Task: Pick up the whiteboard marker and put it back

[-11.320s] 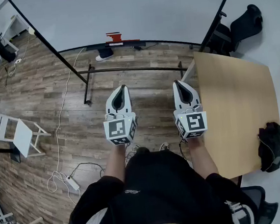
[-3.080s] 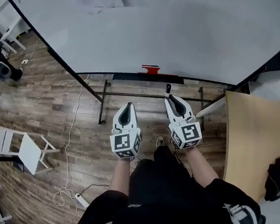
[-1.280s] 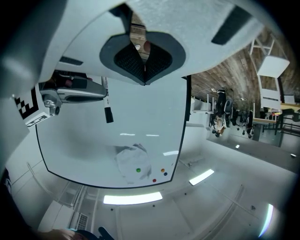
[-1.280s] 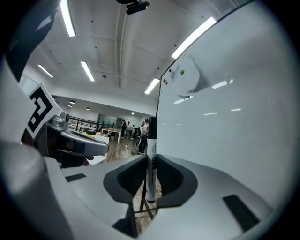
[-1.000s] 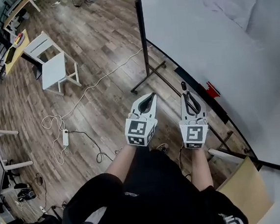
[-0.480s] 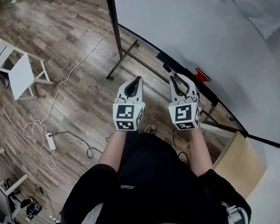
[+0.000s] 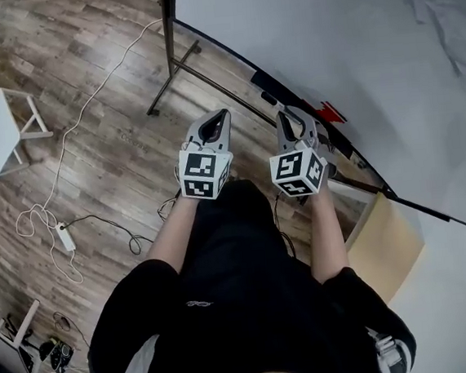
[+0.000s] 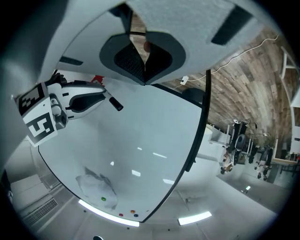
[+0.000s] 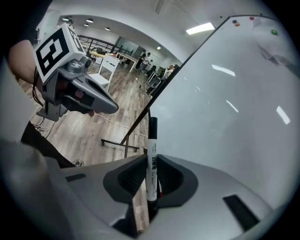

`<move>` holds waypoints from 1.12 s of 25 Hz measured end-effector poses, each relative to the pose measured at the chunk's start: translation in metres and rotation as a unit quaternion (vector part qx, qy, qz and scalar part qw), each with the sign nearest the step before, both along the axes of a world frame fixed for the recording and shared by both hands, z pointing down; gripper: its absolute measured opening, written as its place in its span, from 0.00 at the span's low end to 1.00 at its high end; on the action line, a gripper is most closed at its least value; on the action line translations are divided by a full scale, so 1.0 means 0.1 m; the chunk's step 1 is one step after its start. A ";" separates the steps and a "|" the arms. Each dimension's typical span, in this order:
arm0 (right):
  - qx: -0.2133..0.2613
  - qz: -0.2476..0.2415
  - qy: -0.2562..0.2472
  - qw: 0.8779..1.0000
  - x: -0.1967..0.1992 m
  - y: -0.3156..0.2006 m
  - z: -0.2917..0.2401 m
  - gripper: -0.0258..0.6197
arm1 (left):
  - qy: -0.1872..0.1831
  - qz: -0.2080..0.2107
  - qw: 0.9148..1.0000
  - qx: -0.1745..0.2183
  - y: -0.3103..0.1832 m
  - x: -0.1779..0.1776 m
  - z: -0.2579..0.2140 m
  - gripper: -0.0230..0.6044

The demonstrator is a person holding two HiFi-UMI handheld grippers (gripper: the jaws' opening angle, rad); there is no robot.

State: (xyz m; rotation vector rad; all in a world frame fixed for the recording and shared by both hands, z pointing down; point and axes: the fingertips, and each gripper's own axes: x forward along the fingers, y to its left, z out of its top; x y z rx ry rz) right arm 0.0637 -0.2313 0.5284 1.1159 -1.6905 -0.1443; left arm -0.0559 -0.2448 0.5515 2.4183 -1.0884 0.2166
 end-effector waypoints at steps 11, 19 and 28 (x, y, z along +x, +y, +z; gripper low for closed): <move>-0.065 -0.010 0.065 0.996 0.20 -0.37 0.62 0.12 | -0.020 -0.010 0.999 -0.029 -0.22 0.00 0.39 0.05; -0.120 0.007 0.073 0.990 0.43 -0.50 1.09 0.12 | -0.024 -0.037 0.998 -0.054 -0.43 -0.02 0.53 0.05; -0.138 0.018 0.079 0.987 0.53 -0.60 1.28 0.12 | -0.034 -0.045 0.996 -0.069 -0.49 0.08 0.62 0.05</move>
